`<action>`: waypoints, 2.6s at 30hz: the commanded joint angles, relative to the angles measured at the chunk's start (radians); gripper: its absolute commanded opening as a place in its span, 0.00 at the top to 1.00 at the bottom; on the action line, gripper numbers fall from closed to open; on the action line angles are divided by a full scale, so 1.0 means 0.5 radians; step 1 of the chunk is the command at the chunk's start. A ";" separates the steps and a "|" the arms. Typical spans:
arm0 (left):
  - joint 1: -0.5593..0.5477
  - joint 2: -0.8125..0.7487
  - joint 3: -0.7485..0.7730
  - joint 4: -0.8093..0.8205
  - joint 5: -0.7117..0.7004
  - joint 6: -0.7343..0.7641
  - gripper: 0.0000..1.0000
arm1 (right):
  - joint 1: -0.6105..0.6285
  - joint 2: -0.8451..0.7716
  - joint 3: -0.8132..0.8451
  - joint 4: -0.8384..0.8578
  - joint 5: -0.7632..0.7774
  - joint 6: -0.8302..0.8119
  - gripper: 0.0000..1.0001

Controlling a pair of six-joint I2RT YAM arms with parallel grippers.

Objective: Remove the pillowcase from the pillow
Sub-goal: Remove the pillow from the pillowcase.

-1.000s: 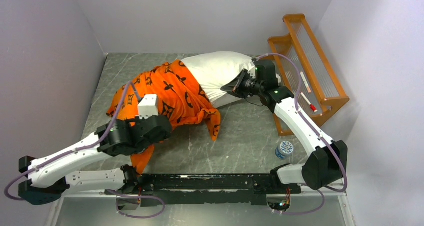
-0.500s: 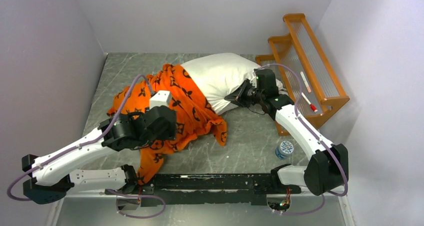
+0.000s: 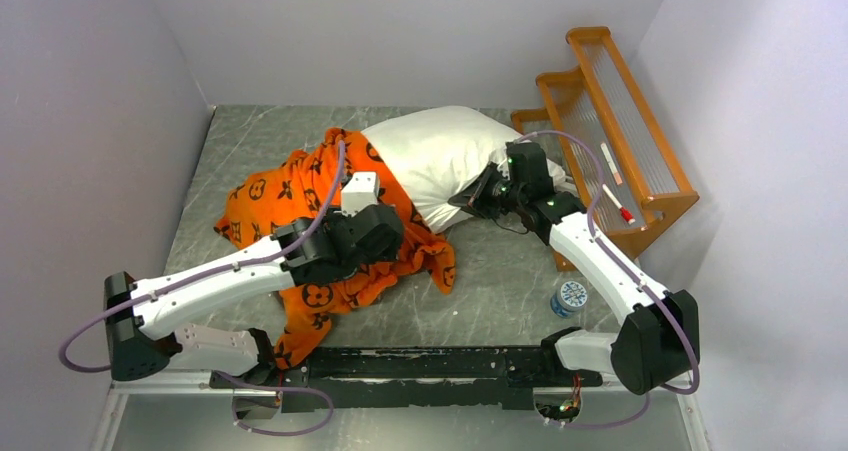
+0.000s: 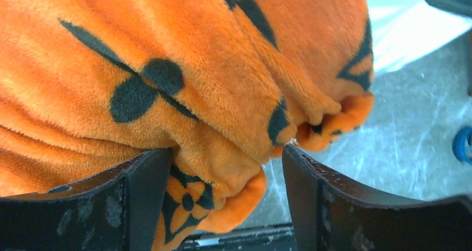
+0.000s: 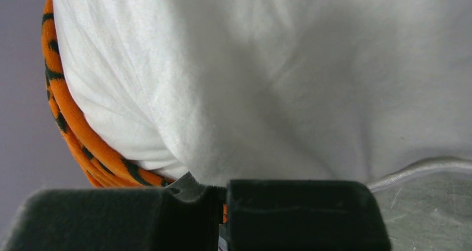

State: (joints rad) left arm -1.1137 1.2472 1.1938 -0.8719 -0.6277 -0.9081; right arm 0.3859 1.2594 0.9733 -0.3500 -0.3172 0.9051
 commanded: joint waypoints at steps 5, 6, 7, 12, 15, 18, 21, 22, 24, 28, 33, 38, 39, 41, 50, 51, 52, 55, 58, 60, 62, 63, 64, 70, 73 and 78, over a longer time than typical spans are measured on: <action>0.099 0.297 -0.097 -0.258 -0.410 -0.137 0.69 | 0.004 -0.062 0.100 0.048 0.156 -0.041 1.00; 0.112 0.288 -0.101 -0.283 -0.405 -0.137 0.91 | 0.005 -0.061 0.107 0.040 0.169 -0.052 1.00; 0.119 0.260 -0.108 -0.304 -0.417 -0.138 0.95 | 0.005 -0.059 0.116 0.031 0.180 -0.061 1.00; 0.284 -0.023 -0.044 -0.495 -0.397 -0.018 0.95 | 0.005 -0.028 0.126 -0.017 0.298 -0.108 1.00; 0.345 -0.223 0.031 -0.682 -0.394 0.005 0.95 | -0.009 -0.021 0.120 -0.020 0.417 -0.120 1.00; 0.352 -0.334 0.103 -1.004 -0.355 -0.103 0.95 | -0.037 0.038 0.164 -0.029 0.449 -0.144 1.00; 0.356 -0.487 0.013 -1.068 -0.206 -0.040 0.95 | -0.079 0.120 0.228 -0.027 0.407 -0.156 1.00; 0.358 -0.540 -0.022 -1.068 -0.147 -0.052 0.95 | -0.088 0.139 0.242 -0.020 0.395 -0.156 1.00; 0.366 -0.613 -0.091 -1.070 -0.059 -0.036 0.95 | -0.107 0.174 0.275 -0.030 0.392 -0.162 1.00; 0.433 -0.709 -0.144 -1.074 0.049 0.005 0.95 | -0.166 0.190 0.302 -0.044 0.371 -0.174 1.00; 0.535 -0.683 -0.109 -1.074 0.067 0.189 0.95 | -0.185 0.201 0.277 -0.054 0.321 -0.193 1.00; 0.618 -0.529 -0.106 -1.073 0.100 0.398 0.95 | -0.185 0.132 0.161 -0.065 0.378 -0.197 1.00; 0.620 -0.519 -0.082 -1.072 0.084 0.393 0.95 | -0.186 0.113 0.142 -0.076 0.394 -0.203 1.00; 0.620 -0.500 0.003 -1.062 0.094 0.391 0.95 | -0.185 0.086 0.116 -0.106 0.410 -0.230 1.00; 0.620 -0.346 0.203 -0.400 0.660 0.689 0.43 | -0.165 -0.090 -0.153 -0.040 0.236 -0.197 1.00; 0.620 -0.310 0.224 -0.355 0.695 0.702 0.38 | -0.165 -0.106 -0.173 -0.037 0.219 -0.191 1.00; 0.620 -0.275 0.246 -0.310 0.719 0.712 0.35 | -0.160 -0.123 -0.191 -0.034 0.203 -0.189 1.00; 0.619 -0.192 0.301 -0.146 0.772 0.752 0.28 | -0.148 -0.160 -0.249 -0.008 0.155 -0.176 1.00; 0.620 -0.087 0.317 -0.022 0.765 0.795 0.22 | -0.136 -0.180 -0.304 0.006 0.128 -0.167 1.00; 0.620 -0.007 0.299 0.003 0.660 0.802 0.20 | -0.131 -0.191 -0.350 0.010 0.118 -0.159 1.00; 0.620 0.062 0.281 -0.008 0.485 0.797 0.21 | -0.128 -0.206 -0.387 0.018 0.113 -0.154 1.00; 0.620 0.089 0.276 -0.049 0.378 0.785 0.22 | -0.127 -0.210 -0.393 0.014 0.117 -0.156 1.00; 0.620 0.106 0.252 -0.080 0.267 0.763 0.27 | -0.127 -0.209 -0.394 0.001 0.131 -0.164 1.00; 0.644 -0.021 0.037 -0.359 -0.063 0.551 0.95 | -0.130 -0.156 -0.305 -0.107 0.326 -0.242 1.00; 0.655 -0.237 -0.065 -0.541 -0.169 0.404 0.95 | -0.138 -0.105 -0.244 -0.158 0.416 -0.273 1.00; 0.668 -0.490 -0.047 -0.988 -0.293 0.218 0.95 | -0.147 -0.079 -0.227 -0.176 0.447 -0.298 1.00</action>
State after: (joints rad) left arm -0.8120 1.0843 1.1778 -1.0489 -0.5907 -0.7307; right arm 0.3401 1.2072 0.8444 -0.3931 -0.2691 0.8112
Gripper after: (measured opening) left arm 0.061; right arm 0.026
